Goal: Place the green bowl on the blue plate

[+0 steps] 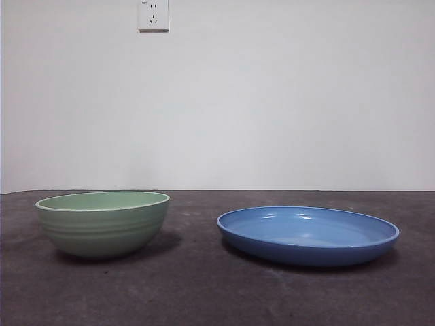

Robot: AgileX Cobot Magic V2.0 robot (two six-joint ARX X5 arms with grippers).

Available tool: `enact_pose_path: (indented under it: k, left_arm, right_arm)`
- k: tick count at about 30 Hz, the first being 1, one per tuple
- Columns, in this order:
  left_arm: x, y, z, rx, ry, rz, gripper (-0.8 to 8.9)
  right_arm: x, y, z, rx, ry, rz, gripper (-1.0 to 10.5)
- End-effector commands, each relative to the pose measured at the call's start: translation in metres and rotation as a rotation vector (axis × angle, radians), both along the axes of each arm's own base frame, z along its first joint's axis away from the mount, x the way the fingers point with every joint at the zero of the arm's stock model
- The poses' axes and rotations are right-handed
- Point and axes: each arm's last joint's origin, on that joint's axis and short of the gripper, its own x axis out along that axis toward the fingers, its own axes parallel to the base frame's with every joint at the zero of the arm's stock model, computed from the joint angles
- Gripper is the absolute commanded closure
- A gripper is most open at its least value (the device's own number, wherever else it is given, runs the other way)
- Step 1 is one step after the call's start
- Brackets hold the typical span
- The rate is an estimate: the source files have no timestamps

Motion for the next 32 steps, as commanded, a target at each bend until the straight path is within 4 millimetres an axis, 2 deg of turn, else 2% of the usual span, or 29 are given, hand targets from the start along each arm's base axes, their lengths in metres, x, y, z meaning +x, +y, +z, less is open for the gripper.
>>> enact_pose_path:
  k: [1, 4, 6, 8, 11, 19, 26, 32]
  left_arm:
    - [0.001, -0.001, 0.005, -0.002, -0.014, -0.007, 5.98]
    - [0.002, -0.001, 0.005, -0.001, -0.013, -0.006, 3.48]
    - [0.003, -0.001, 0.004, 0.003, -0.012, -0.008, 2.65]
    - [0.004, -0.001, 0.003, 0.006, -0.008, -0.009, 2.02]
    - [0.007, -0.002, 0.001, 0.01, 0.009, -0.009, 1.47]
    - [0.021, -0.003, -0.019, 0.056, 0.153, -0.01, 1.58]
    - [0.05, -0.002, -0.066, 0.139, 0.483, 0.059, 1.58]
    - [0.08, -0.006, -0.106, 0.18, 0.65, 0.043, 1.61]
  right_arm:
    - [0.001, 0.001, 0.004, 0.011, -0.009, 0.002, 7.7]
    - [0.001, 0.0, 0.004, 0.007, -0.01, -0.011, 5.4]
    - [0.001, 0.0, 0.004, 0.004, -0.01, -0.019, 4.1]
    - [0.001, 0.0, 0.004, -0.001, -0.01, -0.033, 3.5]
    - [0.001, 0.0, 0.004, -0.004, -0.012, -0.033, 3.4]
    - [0.001, 0.0, 0.005, -0.003, -0.016, -0.031, 3.5]
    - [0.001, 0.0, 0.003, -0.003, 0.007, -0.029, 3.5]
    - [0.0, 0.0, 0.002, -0.003, 0.009, -0.027, 3.5]
